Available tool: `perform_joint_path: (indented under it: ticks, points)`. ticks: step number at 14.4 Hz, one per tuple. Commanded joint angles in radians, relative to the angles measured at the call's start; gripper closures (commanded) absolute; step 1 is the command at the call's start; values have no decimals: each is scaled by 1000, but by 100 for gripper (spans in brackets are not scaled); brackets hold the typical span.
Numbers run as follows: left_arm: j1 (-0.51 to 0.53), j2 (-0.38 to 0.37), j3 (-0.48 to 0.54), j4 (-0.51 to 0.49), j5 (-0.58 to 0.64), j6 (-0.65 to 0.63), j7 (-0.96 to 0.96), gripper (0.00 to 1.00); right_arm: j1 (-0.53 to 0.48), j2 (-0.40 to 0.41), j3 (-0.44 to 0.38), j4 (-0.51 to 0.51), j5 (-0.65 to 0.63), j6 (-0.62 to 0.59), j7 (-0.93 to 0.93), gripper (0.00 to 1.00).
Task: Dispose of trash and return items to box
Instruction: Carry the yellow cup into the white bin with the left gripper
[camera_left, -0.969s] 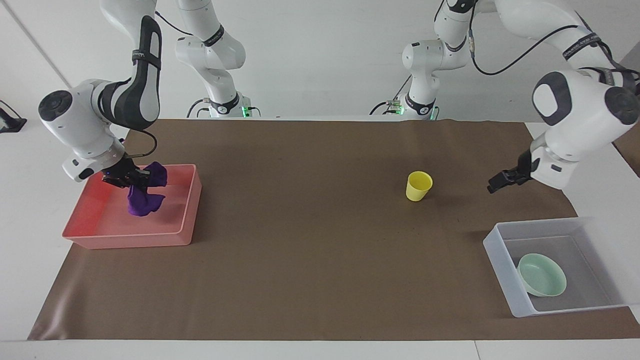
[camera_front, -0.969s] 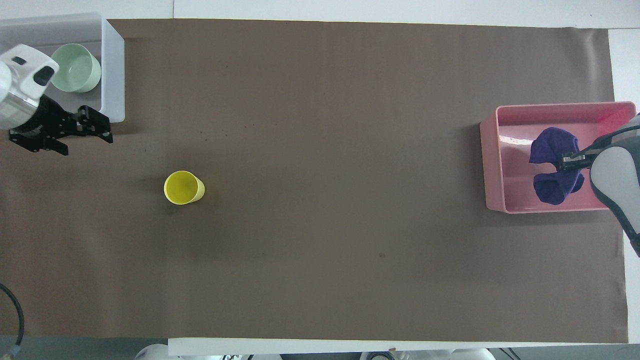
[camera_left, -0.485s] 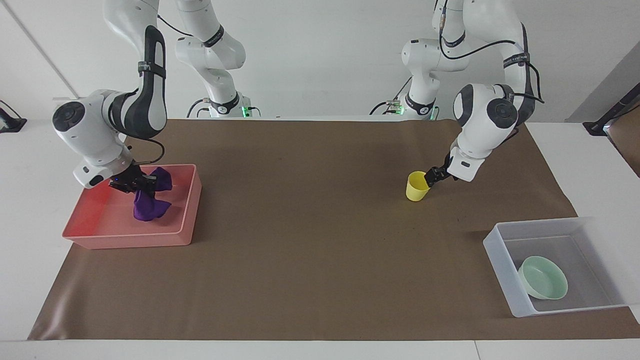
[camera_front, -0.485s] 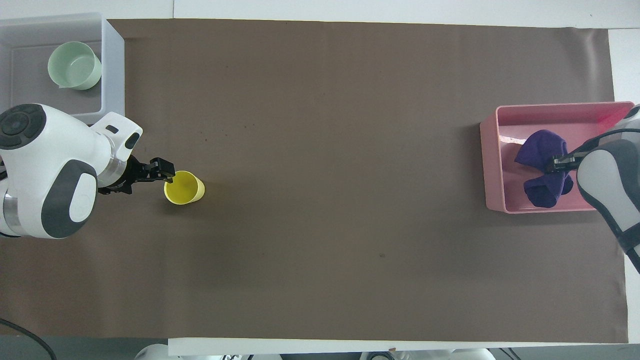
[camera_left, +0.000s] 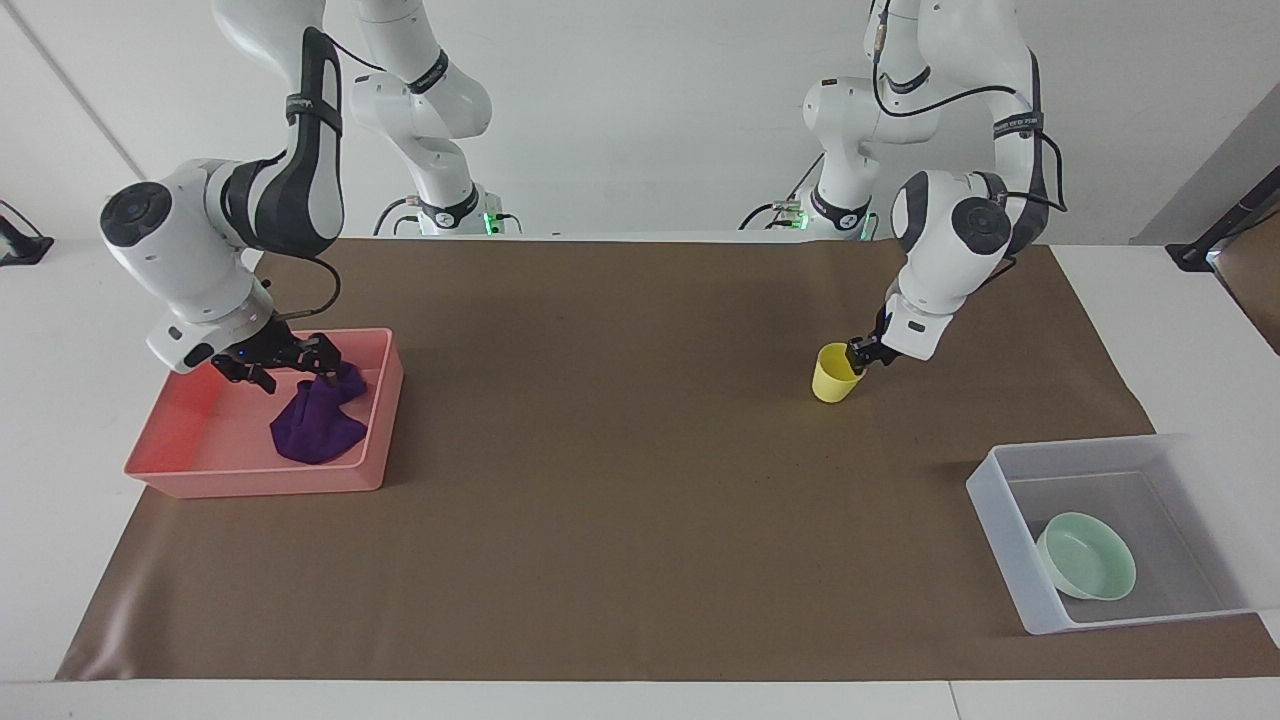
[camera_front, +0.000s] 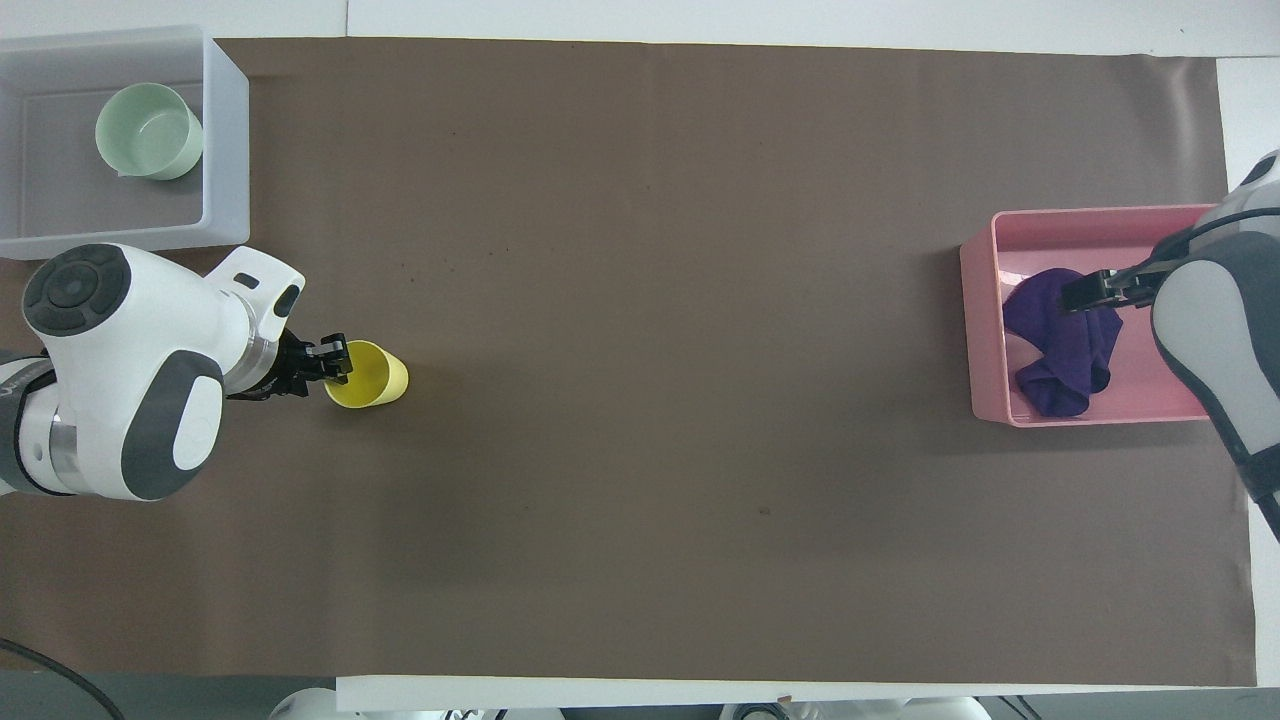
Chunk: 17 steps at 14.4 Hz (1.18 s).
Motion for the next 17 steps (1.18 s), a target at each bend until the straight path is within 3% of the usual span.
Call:
perform_joint_path:
  ticks: [1,3,4,7,9,12,14,17]
  points:
    - [-47,-15,14,-24,0,45,-78,98,81,-11,5,84,1,-109,105,9]
    - [-49,-4,14,19,0,19,-106,100,135,-20,5,156,4,-203,157,9]
    - [-44,22,16,91,-1,-42,-114,100,152,-20,5,211,3,-271,173,9]
    - [3,120,32,408,2,-258,-184,100,162,-23,5,317,4,-419,173,9]
    - [121,247,32,676,3,-325,-183,100,163,-25,5,391,1,-513,171,8]
    - [323,324,33,728,13,-86,-134,100,162,-54,4,396,3,-545,171,1]
    - [391,417,34,779,2,-38,29,100,160,-57,5,385,4,-544,171,1]
    - [415,528,31,820,-36,59,63,100,163,-67,5,380,4,-542,168,1]
